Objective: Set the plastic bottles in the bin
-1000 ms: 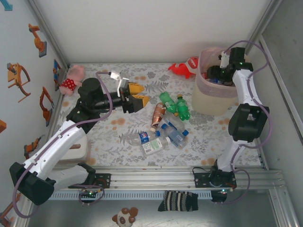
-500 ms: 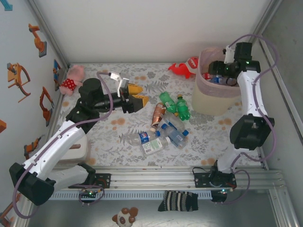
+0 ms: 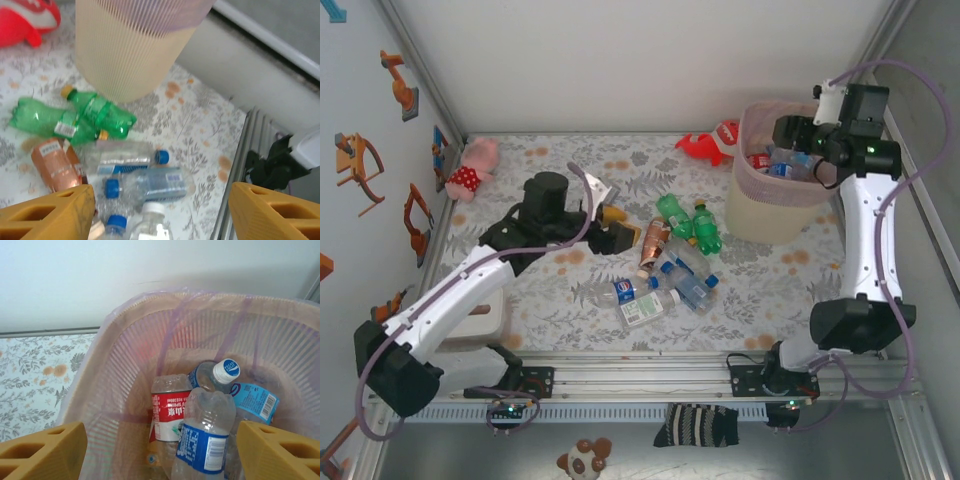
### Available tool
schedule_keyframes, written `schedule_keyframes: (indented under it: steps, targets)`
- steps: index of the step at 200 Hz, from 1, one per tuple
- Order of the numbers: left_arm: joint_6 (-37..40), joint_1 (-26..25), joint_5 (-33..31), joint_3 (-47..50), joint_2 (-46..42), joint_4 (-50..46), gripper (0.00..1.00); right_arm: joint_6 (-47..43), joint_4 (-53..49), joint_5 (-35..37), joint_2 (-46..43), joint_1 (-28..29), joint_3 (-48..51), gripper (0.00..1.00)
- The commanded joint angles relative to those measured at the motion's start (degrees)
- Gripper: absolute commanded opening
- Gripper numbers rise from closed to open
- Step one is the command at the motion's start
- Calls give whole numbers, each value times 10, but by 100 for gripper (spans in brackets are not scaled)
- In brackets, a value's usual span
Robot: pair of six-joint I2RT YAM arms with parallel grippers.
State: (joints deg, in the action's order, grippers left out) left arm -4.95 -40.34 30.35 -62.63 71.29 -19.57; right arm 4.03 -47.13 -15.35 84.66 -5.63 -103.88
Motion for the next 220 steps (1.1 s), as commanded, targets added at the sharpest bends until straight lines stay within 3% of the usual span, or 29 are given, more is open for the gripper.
schedule_keyframes:
  steps: [1,59,100,121,185,220]
  targets:
    - [50,-23,-55,-29,28,-89,70,11,3,1,-36,5,24,77]
    - [157,-67,-175,-73,117,-280,73,12,11,-3,-90,6,82,77]
    - [311,-69,-230,-35,109,-318,75,4,5,-6,-97,6,95,77]
    - [368,-69,-257,-10,105,-306,83,5,8,-8,-98,6,98,77]
    - [387,-69,-271,3,192,-274,87,8,12,-14,-97,6,101,77]
    - [375,-69,-244,19,219,-240,88,6,11,-13,-97,6,100,77]
